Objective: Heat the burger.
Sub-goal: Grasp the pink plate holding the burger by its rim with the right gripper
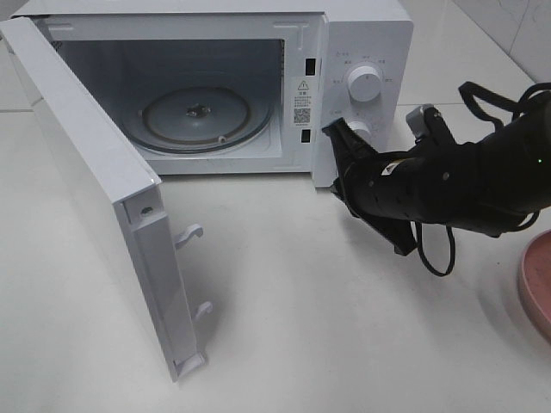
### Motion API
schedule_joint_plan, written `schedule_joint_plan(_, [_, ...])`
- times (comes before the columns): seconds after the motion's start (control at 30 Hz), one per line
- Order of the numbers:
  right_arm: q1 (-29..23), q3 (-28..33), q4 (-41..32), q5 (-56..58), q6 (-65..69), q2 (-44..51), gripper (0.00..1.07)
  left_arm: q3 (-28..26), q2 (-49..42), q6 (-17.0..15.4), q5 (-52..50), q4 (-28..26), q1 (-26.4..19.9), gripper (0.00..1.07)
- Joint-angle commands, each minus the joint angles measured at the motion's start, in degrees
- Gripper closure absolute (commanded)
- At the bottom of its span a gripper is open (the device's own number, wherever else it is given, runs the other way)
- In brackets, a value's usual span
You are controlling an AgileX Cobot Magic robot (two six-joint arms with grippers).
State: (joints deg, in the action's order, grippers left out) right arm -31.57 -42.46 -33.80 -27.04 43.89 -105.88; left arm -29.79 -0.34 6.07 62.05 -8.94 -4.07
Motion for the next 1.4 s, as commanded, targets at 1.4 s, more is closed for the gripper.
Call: schedule_joint_plan(1.4, [3.6,0.3,35.5,67.5,-39.9,26.9,0.86,0.2,-1.0,-0.2,-0.7,-0.1,-0.2,0.1])
